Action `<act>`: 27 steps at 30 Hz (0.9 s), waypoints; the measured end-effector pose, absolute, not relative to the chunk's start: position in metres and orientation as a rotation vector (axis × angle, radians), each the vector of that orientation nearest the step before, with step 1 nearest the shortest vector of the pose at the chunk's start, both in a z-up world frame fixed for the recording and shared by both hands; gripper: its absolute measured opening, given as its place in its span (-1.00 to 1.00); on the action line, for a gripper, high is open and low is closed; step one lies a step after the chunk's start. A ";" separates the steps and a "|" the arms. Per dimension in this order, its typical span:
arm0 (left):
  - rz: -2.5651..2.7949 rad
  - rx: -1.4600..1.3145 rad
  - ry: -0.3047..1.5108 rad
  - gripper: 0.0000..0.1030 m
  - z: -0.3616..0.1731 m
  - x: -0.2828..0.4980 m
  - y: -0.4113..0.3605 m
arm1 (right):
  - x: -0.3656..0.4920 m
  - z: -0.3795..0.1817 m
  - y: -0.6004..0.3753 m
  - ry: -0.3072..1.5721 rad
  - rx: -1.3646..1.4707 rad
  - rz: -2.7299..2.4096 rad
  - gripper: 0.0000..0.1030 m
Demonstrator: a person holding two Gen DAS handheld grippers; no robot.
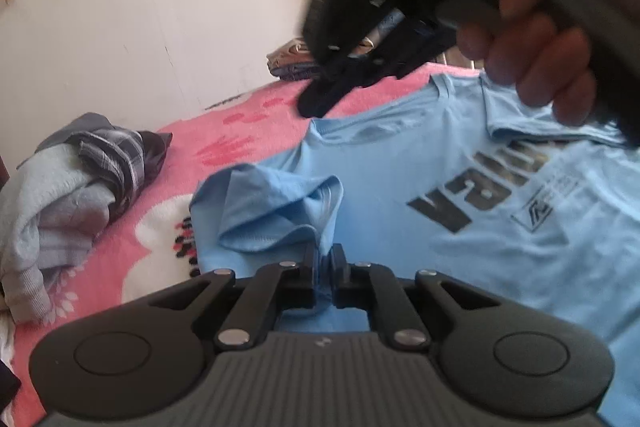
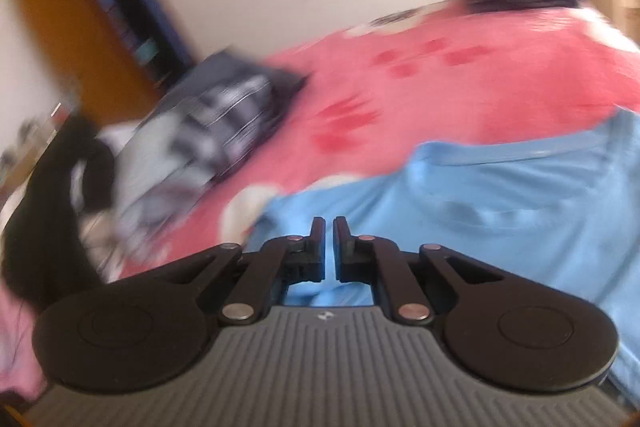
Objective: Fold clothes
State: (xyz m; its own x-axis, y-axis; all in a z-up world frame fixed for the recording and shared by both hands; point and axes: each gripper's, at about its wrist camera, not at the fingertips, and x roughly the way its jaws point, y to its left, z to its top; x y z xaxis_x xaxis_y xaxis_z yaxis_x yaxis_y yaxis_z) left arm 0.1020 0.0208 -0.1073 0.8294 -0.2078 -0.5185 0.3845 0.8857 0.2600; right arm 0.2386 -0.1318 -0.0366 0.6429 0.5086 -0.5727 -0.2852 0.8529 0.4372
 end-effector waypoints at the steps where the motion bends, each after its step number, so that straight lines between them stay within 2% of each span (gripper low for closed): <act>1: -0.320 0.370 0.509 -0.80 -0.108 0.103 0.021 | 0.240 -0.037 -0.125 0.778 0.314 0.498 -0.91; 4: -0.329 0.362 0.524 -0.64 -0.104 0.096 0.020 | 0.245 -0.043 -0.116 0.840 0.337 0.541 -0.81; 5: -0.341 0.346 0.531 -0.39 -0.101 0.094 0.023 | 0.247 -0.045 -0.115 0.854 0.354 0.543 -0.79; 7: -0.373 0.302 0.546 -0.05 -0.093 0.086 0.032 | 0.250 -0.050 -0.114 0.883 0.388 0.545 -0.73; 8: -0.381 0.286 0.546 -0.01 -0.089 0.082 0.037 | 0.252 -0.052 -0.114 0.897 0.405 0.546 -0.72; 11: -0.366 0.276 0.539 -0.01 -0.079 0.071 0.050 | 0.256 -0.059 -0.112 0.940 0.456 0.549 -0.59; 17: -0.159 0.473 0.561 -0.01 -0.087 0.085 0.049 | 0.264 -0.072 -0.110 1.005 0.564 0.537 -0.35; 19: -0.156 0.489 0.571 -0.01 -0.092 0.091 0.047 | 0.266 -0.075 -0.111 1.012 0.603 0.521 -0.16; 21: -0.157 0.497 0.576 -0.01 -0.097 0.095 0.046 | 0.267 -0.077 -0.112 1.019 0.643 0.504 -0.15; 24: -0.167 0.528 0.551 -0.23 -0.101 0.094 0.041 | 0.269 -0.082 -0.112 1.029 0.702 0.478 -0.12; 26: -0.176 0.546 0.537 -0.62 -0.102 0.093 0.039 | 0.271 -0.085 -0.113 1.035 0.742 0.461 -0.11; 27: -0.175 0.554 0.530 -0.72 -0.103 0.092 0.038 | 0.272 -0.086 -0.113 1.038 0.761 0.452 -0.11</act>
